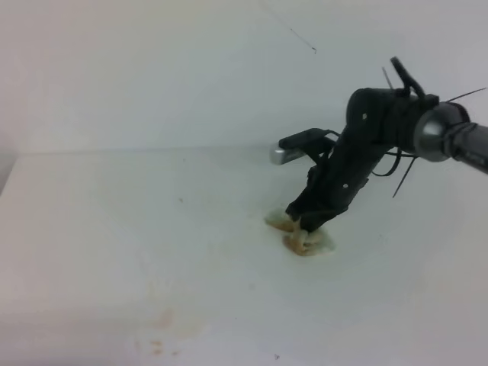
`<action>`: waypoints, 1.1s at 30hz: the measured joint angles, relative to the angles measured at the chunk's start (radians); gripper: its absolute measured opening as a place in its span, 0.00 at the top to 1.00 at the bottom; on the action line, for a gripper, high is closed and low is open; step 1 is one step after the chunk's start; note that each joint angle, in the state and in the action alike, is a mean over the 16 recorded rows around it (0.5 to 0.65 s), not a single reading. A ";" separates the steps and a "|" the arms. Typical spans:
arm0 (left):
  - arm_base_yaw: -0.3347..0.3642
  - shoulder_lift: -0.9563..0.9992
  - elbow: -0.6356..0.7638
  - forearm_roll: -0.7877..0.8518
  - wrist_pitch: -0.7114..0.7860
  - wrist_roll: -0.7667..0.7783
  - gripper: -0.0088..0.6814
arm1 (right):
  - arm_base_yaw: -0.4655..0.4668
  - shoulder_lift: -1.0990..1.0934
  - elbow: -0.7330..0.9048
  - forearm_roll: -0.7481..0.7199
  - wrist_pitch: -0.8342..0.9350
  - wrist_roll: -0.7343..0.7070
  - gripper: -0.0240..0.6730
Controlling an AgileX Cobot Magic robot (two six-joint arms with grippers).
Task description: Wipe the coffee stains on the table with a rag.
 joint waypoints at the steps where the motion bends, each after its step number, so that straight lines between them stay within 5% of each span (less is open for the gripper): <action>1: 0.000 0.000 0.000 0.000 0.000 0.000 0.99 | -0.013 -0.011 0.001 0.012 0.003 -0.014 0.94; 14: 0.000 0.000 0.000 0.000 0.000 0.000 0.99 | -0.137 -0.380 0.171 0.130 -0.108 -0.152 0.94; 24: 0.000 0.000 0.000 0.000 0.000 0.000 0.99 | -0.217 -0.691 0.565 0.176 -0.355 -0.119 0.94; 33: 0.000 0.000 0.000 0.000 0.000 0.000 0.99 | -0.229 -0.755 0.917 0.339 -0.614 -0.215 0.96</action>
